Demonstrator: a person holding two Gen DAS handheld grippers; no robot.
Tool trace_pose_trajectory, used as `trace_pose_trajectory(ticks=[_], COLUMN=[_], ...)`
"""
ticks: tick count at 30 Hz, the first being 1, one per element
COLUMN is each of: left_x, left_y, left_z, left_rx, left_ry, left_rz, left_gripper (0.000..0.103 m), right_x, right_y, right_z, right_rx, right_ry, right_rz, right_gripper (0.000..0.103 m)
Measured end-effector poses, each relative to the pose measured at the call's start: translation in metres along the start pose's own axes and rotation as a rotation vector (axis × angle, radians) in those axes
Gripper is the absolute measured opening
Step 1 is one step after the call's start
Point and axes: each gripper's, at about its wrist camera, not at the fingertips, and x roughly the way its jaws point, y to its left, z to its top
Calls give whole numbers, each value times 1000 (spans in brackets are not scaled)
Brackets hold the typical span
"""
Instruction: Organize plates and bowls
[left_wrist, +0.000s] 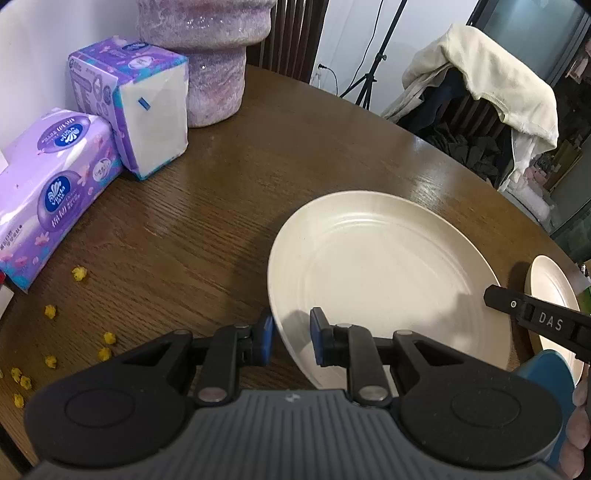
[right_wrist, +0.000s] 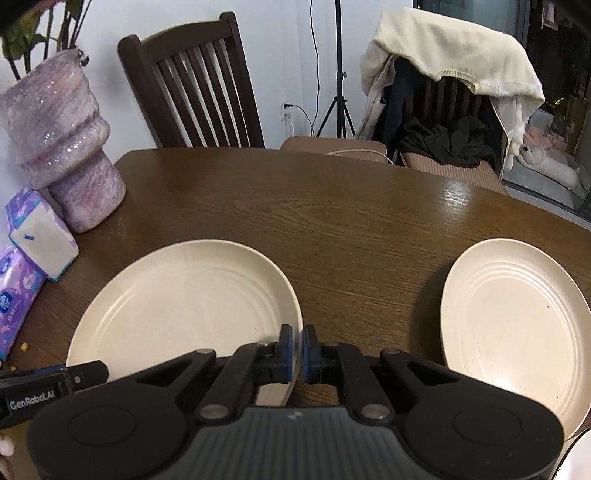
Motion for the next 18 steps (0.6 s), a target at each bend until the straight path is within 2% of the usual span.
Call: trace_pose_trajectory(ticks=[18], left_x=[-26], left_y=[-2], left_z=[2], left_rx=[30], left_ry=[-85], left_rz=[-10], left_gripper=[20], right_x=[-36], right_y=[-11], right_z=[-17], right_rx=[62], right_ry=[-173], right_rz=[95], right_gripper=[6])
